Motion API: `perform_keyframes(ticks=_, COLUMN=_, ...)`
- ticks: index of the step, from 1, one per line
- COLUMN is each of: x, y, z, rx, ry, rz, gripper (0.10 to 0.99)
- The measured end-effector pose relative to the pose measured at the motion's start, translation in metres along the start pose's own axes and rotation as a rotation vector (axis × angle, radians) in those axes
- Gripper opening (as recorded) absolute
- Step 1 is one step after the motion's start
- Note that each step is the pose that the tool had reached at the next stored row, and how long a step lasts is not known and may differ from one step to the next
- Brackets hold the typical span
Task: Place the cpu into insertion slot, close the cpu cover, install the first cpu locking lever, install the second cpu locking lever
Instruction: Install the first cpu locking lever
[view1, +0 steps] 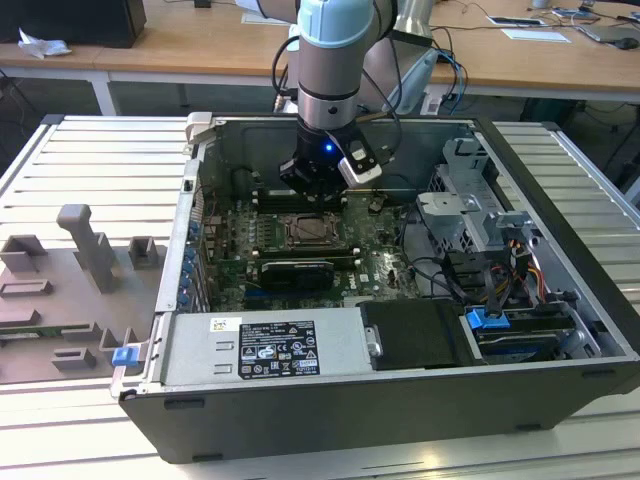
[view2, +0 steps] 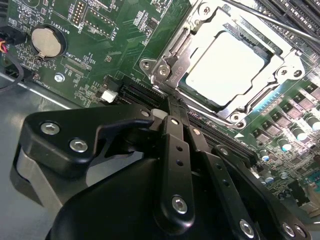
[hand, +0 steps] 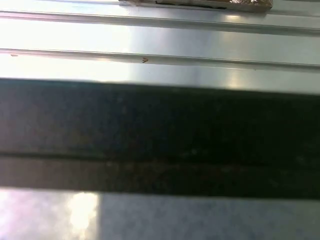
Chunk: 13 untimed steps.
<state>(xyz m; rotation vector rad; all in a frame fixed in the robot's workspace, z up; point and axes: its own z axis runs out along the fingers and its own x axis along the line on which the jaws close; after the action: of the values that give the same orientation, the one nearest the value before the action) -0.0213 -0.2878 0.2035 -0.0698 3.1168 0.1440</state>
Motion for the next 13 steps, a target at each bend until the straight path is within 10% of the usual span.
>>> perform_keyframes(ticks=13, x=0.0000, y=-0.0001, z=0.0020, rx=0.006, ry=0.0003, rz=0.000, gripper=0.106)
